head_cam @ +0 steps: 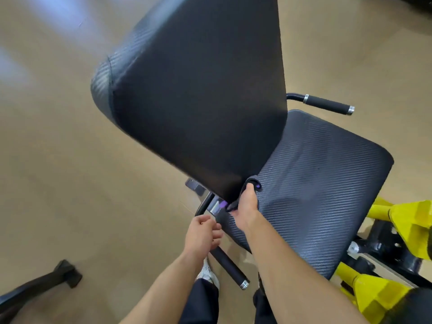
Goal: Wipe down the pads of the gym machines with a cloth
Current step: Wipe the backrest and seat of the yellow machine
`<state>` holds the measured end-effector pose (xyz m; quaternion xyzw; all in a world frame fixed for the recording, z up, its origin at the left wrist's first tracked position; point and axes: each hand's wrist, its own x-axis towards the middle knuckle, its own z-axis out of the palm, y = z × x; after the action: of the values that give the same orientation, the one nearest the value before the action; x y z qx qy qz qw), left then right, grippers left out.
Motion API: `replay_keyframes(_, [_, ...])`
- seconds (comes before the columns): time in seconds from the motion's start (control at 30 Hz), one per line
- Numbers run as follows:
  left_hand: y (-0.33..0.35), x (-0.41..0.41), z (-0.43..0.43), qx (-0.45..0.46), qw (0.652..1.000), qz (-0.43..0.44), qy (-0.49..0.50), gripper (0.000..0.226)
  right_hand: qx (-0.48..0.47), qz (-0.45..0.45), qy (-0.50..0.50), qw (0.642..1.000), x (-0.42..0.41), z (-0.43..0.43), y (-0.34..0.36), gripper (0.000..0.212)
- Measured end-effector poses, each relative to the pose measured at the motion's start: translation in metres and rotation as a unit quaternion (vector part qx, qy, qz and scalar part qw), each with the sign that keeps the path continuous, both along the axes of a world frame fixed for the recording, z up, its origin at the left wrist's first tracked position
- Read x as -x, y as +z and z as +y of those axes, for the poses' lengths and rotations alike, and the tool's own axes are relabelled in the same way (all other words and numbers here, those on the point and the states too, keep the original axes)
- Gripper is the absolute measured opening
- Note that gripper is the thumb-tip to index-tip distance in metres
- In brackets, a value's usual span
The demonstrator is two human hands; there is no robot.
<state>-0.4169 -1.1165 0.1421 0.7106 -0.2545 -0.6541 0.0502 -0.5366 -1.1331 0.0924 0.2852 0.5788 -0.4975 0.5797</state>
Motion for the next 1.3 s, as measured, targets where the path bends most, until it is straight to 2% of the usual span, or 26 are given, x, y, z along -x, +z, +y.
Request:
replay_keyframes(0.1, [-0.005, -0.008, 0.005, 0.003, 0.999, 0.025, 0.039, 0.029, 0.003, -0.044, -0.060, 0.997, -0.016, -0.001, 0.010, 0.042])
replay_keyframes(0.27, [-0.008, -0.023, 0.003, 0.026, 0.998, 0.031, 0.045, 0.018, -0.007, -0.056, -0.099, 0.994, -0.016, -0.006, 0.017, 0.044])
replay_keyframes(0.37, [-0.004, -0.027, 0.000, 0.049, 0.999, 0.021, 0.005, 0.036, -0.026, -0.066, -0.099, 0.992, -0.022, -0.010, 0.037, 0.039])
replay_keyframes(0.47, [0.017, -0.022, -0.010, 0.074, 0.996, 0.040, -0.040, 0.035, -0.045, -0.063, -0.069, 0.995, -0.030, -0.019, 0.069, 0.032])
replay_keyframes(0.53, [0.038, -0.017, -0.017, 0.088, 0.993, 0.065, -0.041, 0.027, -0.048, -0.071, -0.044, 0.995, -0.034, -0.025, 0.095, 0.030])
replay_keyframes(0.6, [0.054, -0.013, -0.020, 0.121, 0.991, 0.055, -0.030, 0.031, -0.037, -0.079, -0.032, 0.996, -0.037, -0.030, 0.117, 0.028])
replay_keyframes(0.7, [0.075, -0.009, -0.021, 0.201, 0.979, 0.010, -0.036, 0.027, -0.017, -0.076, 0.011, 0.997, -0.039, -0.034, 0.140, 0.035])
replay_keyframes(0.8, [0.082, -0.012, -0.021, 0.214, 0.975, 0.009, -0.067, 0.022, 0.032, -0.090, 0.046, 0.994, -0.039, -0.029, 0.147, 0.047])
replay_keyframes(0.9, [0.081, -0.012, -0.018, 0.218, 0.965, -0.022, -0.145, 0.024, 0.060, -0.068, 0.177, 0.980, -0.025, -0.021, 0.146, 0.055])
replay_keyframes(1.0, [0.073, -0.004, -0.012, 0.233, 0.960, -0.025, -0.155, 0.029, 0.027, 0.037, 0.382, 0.923, -0.008, -0.017, 0.151, 0.047])
replay_keyframes(1.07, [0.065, 0.005, -0.012, 0.251, 0.958, 0.004, -0.142, 0.023, 0.019, 0.105, 0.472, 0.875, 0.002, -0.017, 0.153, 0.040])
replay_keyframes(1.13, [0.055, 0.015, -0.015, 0.256, 0.960, 0.037, -0.104, 0.022, 0.026, 0.179, 0.528, 0.830, 0.009, -0.019, 0.154, 0.033])
replay_keyframes(1.2, [0.048, 0.023, -0.014, 0.267, 0.961, 0.038, -0.057, 0.034, 0.039, 0.241, 0.580, 0.777, 0.013, -0.020, 0.160, 0.029])
replay_keyframes(1.3, [0.051, 0.031, -0.013, 0.311, 0.950, 0.012, -0.009, 0.036, 0.044, 0.310, 0.631, 0.710, 0.018, -0.019, 0.166, 0.033])
